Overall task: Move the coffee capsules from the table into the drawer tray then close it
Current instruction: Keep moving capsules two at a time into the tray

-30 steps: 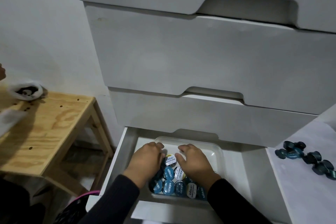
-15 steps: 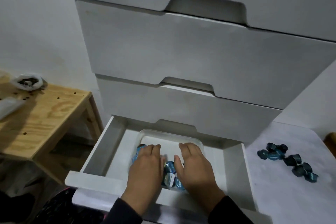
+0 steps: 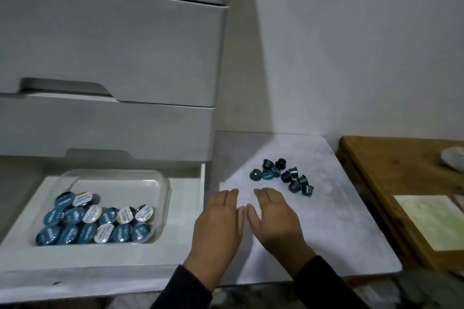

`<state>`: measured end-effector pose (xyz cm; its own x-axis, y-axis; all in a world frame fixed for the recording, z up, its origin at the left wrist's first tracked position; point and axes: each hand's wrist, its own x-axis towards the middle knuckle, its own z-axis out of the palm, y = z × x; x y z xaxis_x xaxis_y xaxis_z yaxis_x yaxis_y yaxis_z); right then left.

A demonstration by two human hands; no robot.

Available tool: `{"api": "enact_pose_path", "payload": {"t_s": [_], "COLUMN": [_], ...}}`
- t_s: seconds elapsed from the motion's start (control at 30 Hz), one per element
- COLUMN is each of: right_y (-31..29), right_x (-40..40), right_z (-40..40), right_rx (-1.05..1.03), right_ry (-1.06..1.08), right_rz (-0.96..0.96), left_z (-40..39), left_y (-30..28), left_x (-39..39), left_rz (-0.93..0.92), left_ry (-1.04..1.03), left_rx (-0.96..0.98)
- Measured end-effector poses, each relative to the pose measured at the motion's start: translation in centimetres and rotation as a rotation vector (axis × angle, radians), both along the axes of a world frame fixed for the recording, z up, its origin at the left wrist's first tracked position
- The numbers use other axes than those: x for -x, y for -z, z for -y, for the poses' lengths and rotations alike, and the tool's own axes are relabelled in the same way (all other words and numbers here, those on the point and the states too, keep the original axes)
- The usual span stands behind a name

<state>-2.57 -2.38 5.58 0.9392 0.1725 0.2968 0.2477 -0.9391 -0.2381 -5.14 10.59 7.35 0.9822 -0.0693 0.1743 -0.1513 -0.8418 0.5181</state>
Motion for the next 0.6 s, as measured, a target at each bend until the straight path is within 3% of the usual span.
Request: {"api": "enact_pose_path", "payload": {"t_s": [0.13,0.2,0.3,0.6], "right_y": [2.4,3.1,4.2,6.1], "right_x": [0.7,0.3,-1.1,-7.4], "right_z": [6.2,8.7,11.3,16.7], "right_rx": [0.111,0.16,0.083,-0.171], "right_ry": [0.026,0.065,0.147,0.364], "right_rz": [0.073,-0.008,-0.2,-0.315], "left_z": [5.2,6.9,9.1,15.6], "left_y": [1.2,2.2,3.7,6.7], "left_x": [-0.5,-1.5,-3.5,-12.1], "left_rz": [-0.094,-0.123,-0.19,-0.341], "left_ry": [0.077,0.108,0.154,0.25], "left_rx": [0.008,-0.01,-0.012,0.108]}}
